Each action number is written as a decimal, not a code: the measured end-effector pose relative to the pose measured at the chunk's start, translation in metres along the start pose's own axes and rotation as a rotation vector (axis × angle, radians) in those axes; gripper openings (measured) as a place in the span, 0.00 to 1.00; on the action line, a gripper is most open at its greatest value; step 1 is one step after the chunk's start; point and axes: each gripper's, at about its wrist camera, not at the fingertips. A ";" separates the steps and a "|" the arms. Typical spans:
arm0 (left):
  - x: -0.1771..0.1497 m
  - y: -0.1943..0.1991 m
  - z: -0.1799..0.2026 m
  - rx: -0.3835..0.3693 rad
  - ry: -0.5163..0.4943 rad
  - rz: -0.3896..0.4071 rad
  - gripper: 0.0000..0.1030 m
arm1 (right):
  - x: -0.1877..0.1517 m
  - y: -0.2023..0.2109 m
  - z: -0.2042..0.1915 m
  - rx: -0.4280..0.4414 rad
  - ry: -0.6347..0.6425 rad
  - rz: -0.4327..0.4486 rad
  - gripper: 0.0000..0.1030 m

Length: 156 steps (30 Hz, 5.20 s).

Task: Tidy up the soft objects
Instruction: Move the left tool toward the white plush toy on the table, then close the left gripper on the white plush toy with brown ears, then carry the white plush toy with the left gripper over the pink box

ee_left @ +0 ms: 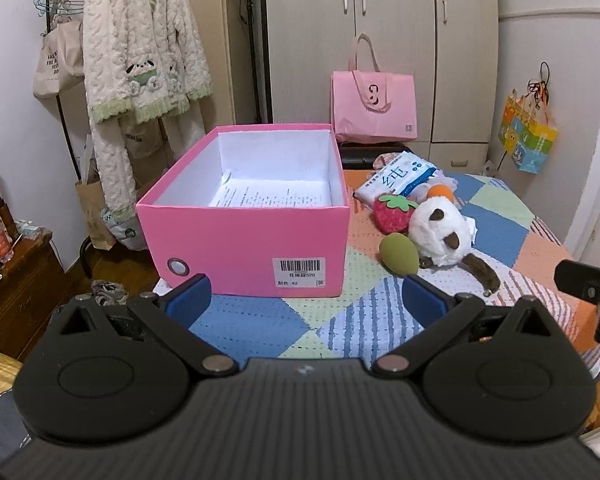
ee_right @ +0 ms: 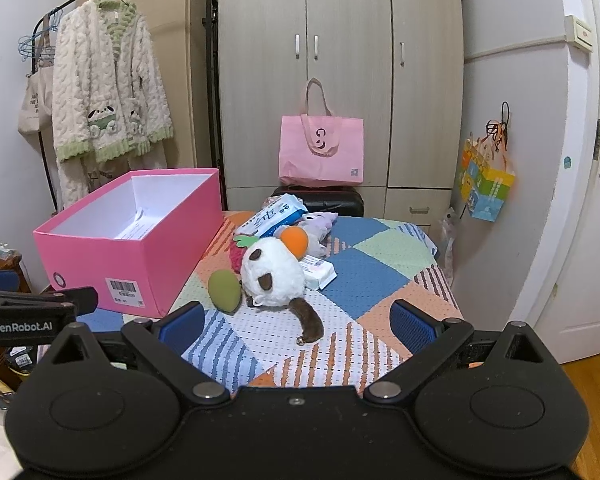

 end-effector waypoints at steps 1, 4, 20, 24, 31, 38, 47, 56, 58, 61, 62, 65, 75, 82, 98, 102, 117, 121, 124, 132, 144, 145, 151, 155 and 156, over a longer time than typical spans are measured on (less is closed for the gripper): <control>-0.001 0.001 0.000 0.002 0.004 0.008 1.00 | -0.001 0.000 0.001 0.000 -0.001 0.002 0.98; -0.003 0.004 -0.001 0.009 0.014 0.025 1.00 | -0.003 0.001 0.003 -0.009 -0.003 0.009 0.98; -0.013 0.007 0.000 0.013 -0.020 0.084 1.00 | -0.013 0.022 0.000 0.019 0.040 0.142 0.99; -0.013 0.009 0.001 0.008 -0.023 0.085 1.00 | -0.013 0.021 -0.001 0.015 0.040 0.138 0.99; -0.013 0.010 0.004 0.010 -0.016 0.081 1.00 | -0.014 0.018 0.000 0.012 0.033 0.130 1.00; -0.014 0.011 0.010 -0.001 -0.042 0.076 1.00 | -0.015 0.017 0.001 0.005 0.032 0.126 1.00; -0.013 0.007 0.009 0.005 -0.036 0.065 1.00 | -0.016 0.016 0.005 -0.001 0.024 0.121 1.00; -0.005 0.000 0.007 -0.013 -0.024 0.046 1.00 | -0.010 0.013 0.016 -0.016 0.019 0.104 1.00; 0.002 -0.002 0.004 -0.029 0.011 0.040 1.00 | -0.007 0.010 0.021 0.014 0.003 0.119 1.00; 0.013 -0.006 0.000 -0.054 0.052 0.056 1.00 | -0.007 0.001 0.032 0.033 -0.030 0.173 1.00; 0.016 -0.009 0.001 -0.056 0.054 0.064 1.00 | -0.008 -0.002 0.034 0.033 -0.035 0.193 1.00; 0.022 -0.015 0.009 -0.092 -0.002 0.099 1.00 | -0.008 -0.020 0.042 0.050 -0.037 0.188 1.00; 0.036 -0.059 0.057 -0.289 -0.112 0.068 0.98 | -0.013 -0.094 0.058 0.210 -0.056 0.042 0.96; 0.051 -0.098 0.089 -0.438 -0.148 -0.033 0.95 | -0.013 -0.138 0.055 0.291 -0.032 -0.027 0.90; 0.049 -0.185 0.120 -0.460 -0.181 -0.115 0.71 | -0.009 -0.202 0.056 0.384 -0.050 -0.072 0.71; 0.042 -0.195 0.123 -0.421 -0.175 -0.141 0.71 | -0.013 -0.207 0.051 0.412 -0.039 -0.086 0.64; 0.043 -0.172 0.124 -0.437 -0.211 -0.141 0.68 | -0.008 -0.188 0.045 0.391 -0.020 -0.066 0.58; 0.046 -0.158 0.123 -0.444 -0.213 -0.135 0.68 | -0.002 -0.175 0.043 0.367 -0.004 -0.053 0.58; 0.049 -0.151 0.119 -0.461 -0.196 -0.140 0.68 | 0.002 -0.165 0.041 0.353 0.008 -0.041 0.58; 0.054 -0.129 0.105 -0.480 -0.155 -0.145 0.68 | 0.010 -0.141 0.032 0.355 0.033 -0.028 0.58; 0.057 -0.089 0.055 -0.483 -0.122 -0.165 0.67 | 0.021 -0.110 -0.013 0.396 0.077 -0.082 0.58; 0.056 -0.086 0.049 -0.479 -0.118 -0.170 0.67 | 0.021 -0.109 -0.018 0.407 0.076 -0.090 0.58; 0.056 -0.072 0.008 -0.444 -0.069 -0.213 0.67 | 0.027 -0.102 -0.051 0.484 0.084 -0.136 0.58; 0.062 -0.065 -0.018 -0.439 -0.031 -0.232 0.67 | 0.039 -0.100 -0.073 0.535 0.097 -0.171 0.58; 0.064 -0.064 -0.024 -0.442 -0.017 -0.238 0.67 | 0.042 -0.100 -0.077 0.540 0.105 -0.174 0.58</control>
Point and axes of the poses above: each gripper's, at about its wrist camera, not at the fingertips, and y roughly against the way its jaws point, z to its right, x to its top, and after that the axes turned 5 degrees about x, right-handed
